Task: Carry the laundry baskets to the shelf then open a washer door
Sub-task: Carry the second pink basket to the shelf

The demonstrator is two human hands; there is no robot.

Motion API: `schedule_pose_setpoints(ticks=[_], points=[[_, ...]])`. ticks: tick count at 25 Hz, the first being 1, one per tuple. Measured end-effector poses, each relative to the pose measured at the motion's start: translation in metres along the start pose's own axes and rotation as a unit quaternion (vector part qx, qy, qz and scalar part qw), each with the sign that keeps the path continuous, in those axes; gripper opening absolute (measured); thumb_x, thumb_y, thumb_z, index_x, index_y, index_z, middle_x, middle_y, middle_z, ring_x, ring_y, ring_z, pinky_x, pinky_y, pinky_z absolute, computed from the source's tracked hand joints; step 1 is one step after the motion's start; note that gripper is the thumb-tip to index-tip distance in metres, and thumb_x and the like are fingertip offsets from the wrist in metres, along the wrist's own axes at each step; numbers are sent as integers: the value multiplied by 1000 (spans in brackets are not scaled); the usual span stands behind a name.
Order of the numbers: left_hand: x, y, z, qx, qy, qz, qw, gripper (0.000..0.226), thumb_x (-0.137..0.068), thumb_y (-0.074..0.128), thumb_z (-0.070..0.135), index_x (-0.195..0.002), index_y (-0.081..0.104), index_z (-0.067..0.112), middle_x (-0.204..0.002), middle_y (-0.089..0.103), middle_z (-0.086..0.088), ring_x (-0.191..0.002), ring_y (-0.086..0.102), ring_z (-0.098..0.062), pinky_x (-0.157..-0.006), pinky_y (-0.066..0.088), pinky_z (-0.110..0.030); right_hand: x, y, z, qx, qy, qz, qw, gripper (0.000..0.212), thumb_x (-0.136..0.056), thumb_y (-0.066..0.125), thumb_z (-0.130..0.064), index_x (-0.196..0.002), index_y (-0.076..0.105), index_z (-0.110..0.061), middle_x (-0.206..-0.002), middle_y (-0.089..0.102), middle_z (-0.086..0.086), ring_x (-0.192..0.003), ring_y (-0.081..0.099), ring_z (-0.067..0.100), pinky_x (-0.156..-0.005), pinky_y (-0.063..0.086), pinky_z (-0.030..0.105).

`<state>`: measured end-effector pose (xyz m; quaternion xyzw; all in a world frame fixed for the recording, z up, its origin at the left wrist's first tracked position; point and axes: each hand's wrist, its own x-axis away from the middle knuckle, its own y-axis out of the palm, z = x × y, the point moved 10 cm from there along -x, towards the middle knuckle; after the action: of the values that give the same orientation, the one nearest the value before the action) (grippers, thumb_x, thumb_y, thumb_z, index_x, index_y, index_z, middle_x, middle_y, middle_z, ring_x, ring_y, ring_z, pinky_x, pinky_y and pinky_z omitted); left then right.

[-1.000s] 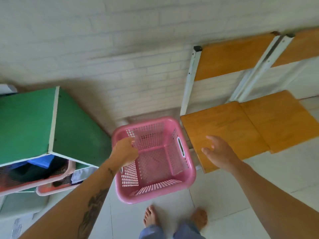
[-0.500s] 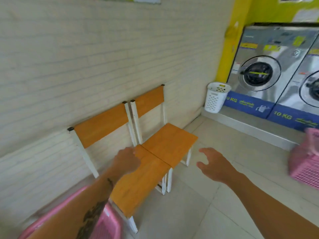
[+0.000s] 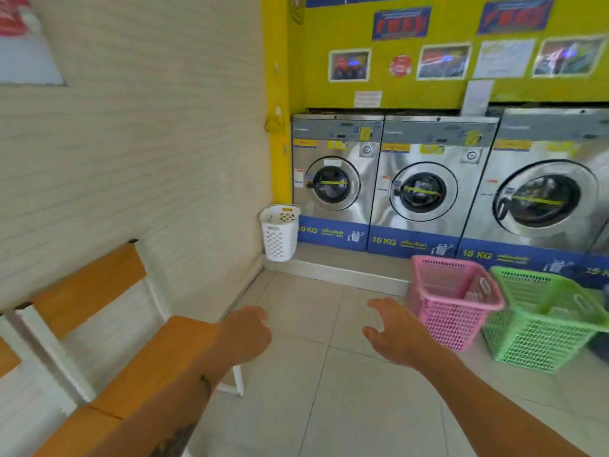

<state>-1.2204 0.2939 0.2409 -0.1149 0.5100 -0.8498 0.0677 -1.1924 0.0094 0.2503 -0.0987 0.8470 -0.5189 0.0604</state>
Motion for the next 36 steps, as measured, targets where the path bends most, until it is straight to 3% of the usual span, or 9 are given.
schedule_pose_setpoints(ticks=[7,10,14,17,19,21,28,31,36], points=[[-165,66,177,79,119,-36,989,45,-80,45,28,-122,61,28,-132,59,4,-123,53,-19,-99,37,-23,-114,-92,137,29,85,59,994,51,-80,52,-38,-127,56,-18,-126,59,4,-114,57,26,-98,47,42],[-240,93,254,82,151,-83,982,47,-79,45,27,-124,61,27,-132,60,2,-122,54,-21,-98,38,-24,-170,-122,209,19,136,64,988,47,-77,53,-41,-122,56,-31,-125,58,-4,-109,60,18,-96,52,44],[-315,132,356,38,203,-108,973,44,-85,45,19,-125,62,22,-132,60,-5,-119,56,-26,-95,42,-29,-213,-177,281,10,175,117,978,42,-82,60,-28,-124,56,-27,-115,52,-10,-105,55,13,-90,46,27],[-361,171,432,2,235,-124,964,29,-81,44,10,-101,64,4,-109,66,-18,-105,60,-34,-82,48,-36,-242,-210,351,-1,202,136,970,53,-90,61,-22,-140,46,-19,-125,55,-1,-112,52,18,-94,44,31],[-388,202,484,-16,249,-126,960,13,-78,45,7,-70,54,11,-76,59,-9,-75,57,-28,-63,40,-31,-268,-226,415,3,225,141,964,56,-91,60,-27,-143,42,-14,-140,52,8,-125,50,24,-103,41,36],[-416,235,530,-13,244,-134,960,24,-81,47,7,-61,43,18,-70,52,-3,-60,45,-15,-54,34,-27,-295,-238,478,-11,241,138,961,60,-91,61,-29,-144,42,-11,-147,46,9,-134,44,25,-110,36,40],[-529,336,634,-14,200,-153,968,14,-84,49,10,-84,60,19,-73,56,5,-63,53,-10,-54,41,-22,-409,-268,666,-25,274,72,959,61,-87,64,-23,-143,45,-10,-149,45,12,-137,42,27,-114,33,39],[-589,377,649,3,185,-138,973,31,-80,55,26,-110,62,24,-100,66,0,-92,65,-21,-75,54,-33,-463,-257,719,-29,291,32,956,64,-86,64,-28,-145,43,-13,-150,43,12,-138,39,26,-114,31,37],[-703,462,659,-45,176,-108,977,58,-84,50,43,-138,45,23,-141,47,-3,-128,46,-27,-104,43,-43,-557,-211,800,-37,323,-19,946,66,-86,62,-27,-147,38,-15,-152,40,11,-139,38,28,-114,33,43]])
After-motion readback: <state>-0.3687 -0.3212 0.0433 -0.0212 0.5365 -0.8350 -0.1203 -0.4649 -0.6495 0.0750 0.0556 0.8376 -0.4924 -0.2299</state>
